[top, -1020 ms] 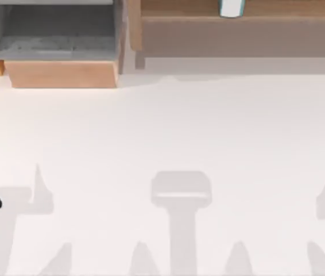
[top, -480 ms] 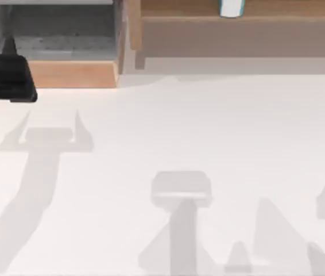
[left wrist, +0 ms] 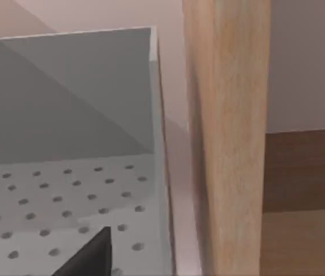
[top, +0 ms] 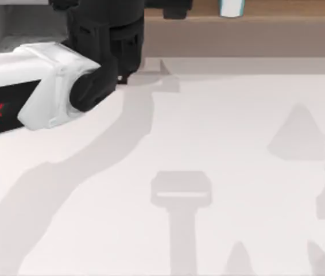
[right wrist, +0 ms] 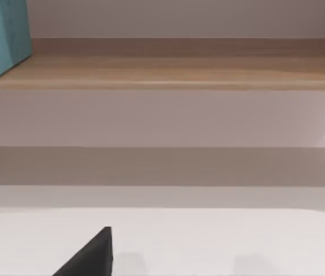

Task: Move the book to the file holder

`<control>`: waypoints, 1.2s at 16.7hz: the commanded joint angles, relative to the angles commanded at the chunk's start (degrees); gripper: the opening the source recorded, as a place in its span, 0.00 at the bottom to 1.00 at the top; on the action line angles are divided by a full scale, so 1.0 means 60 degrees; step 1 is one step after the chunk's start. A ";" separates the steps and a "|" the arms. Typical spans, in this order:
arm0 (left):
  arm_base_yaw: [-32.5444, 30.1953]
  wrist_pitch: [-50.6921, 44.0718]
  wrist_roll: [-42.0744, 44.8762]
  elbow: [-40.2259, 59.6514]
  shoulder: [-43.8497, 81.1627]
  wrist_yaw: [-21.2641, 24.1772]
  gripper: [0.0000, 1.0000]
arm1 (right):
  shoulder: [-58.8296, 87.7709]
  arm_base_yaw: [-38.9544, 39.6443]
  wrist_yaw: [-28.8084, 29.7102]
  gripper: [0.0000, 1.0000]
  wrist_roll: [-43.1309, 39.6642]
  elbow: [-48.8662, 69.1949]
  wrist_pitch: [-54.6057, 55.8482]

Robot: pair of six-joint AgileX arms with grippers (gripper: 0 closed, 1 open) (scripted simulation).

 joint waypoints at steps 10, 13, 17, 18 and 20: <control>-0.1455 0.0829 -0.0150 0.6453 0.6374 -0.1415 1.00 | 0.0000 0.0000 0.0000 1.00 0.0000 0.0000 0.0000; -0.1547 0.0860 -0.0193 0.7363 0.7163 -0.1513 1.00 | 0.0000 0.0000 0.0000 1.00 0.0000 0.0000 0.0000; -0.1559 0.0863 -0.0201 0.7513 0.7271 -0.1527 1.00 | 0.0000 0.0000 0.0000 1.00 0.0000 0.0000 0.0000; -0.1559 0.0863 -0.0201 0.7513 0.7271 -0.1527 1.00 | 0.0000 0.0000 0.0000 1.00 0.0000 0.0000 0.0000; -0.1511 0.0837 -0.0203 0.7513 0.7259 -0.1492 1.00 | 0.0000 0.0000 0.0000 1.00 0.0000 0.0000 0.0000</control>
